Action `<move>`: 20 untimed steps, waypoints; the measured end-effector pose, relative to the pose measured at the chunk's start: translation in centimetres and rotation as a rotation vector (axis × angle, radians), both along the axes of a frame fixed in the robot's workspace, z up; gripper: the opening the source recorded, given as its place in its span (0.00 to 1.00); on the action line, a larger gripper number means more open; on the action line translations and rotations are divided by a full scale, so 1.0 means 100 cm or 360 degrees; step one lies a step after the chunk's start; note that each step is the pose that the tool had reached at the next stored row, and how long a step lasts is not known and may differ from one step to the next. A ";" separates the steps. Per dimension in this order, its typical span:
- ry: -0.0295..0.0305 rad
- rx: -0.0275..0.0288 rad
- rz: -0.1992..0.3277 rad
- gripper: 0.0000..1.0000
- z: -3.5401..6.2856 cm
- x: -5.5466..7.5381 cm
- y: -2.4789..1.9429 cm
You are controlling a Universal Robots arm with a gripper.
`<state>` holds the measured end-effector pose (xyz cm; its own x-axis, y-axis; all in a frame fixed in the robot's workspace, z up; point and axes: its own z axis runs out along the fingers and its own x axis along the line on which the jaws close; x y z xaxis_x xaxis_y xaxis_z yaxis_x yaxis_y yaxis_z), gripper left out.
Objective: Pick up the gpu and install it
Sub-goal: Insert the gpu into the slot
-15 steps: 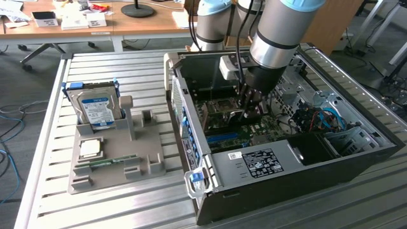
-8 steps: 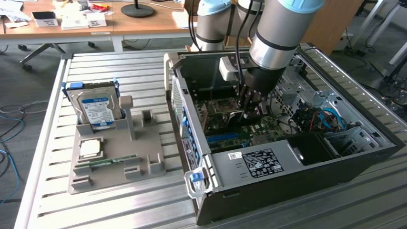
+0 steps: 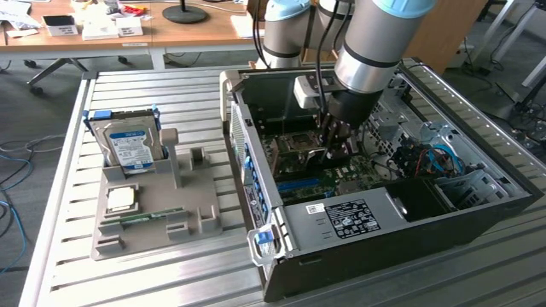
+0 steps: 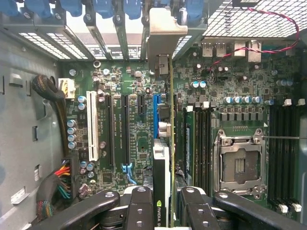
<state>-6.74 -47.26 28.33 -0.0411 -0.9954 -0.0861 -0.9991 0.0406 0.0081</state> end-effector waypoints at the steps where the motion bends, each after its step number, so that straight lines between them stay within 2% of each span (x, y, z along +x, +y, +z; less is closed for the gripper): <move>1: 0.00009 -0.00017 0.0000 0.27 0.0001 0.000 0.0005; 5: 0.00101 -0.00149 0.0000 0.27 0.0001 0.000 0.0025; 8: 0.00183 -0.00333 0.0000 0.27 -0.0002 0.000 0.0028; 20: 0.00177 -0.00337 0.0001 0.27 -0.0043 0.000 0.0028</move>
<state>-6.74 -46.98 27.91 -0.0415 -0.9971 -0.0645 -0.9990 0.0404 0.0183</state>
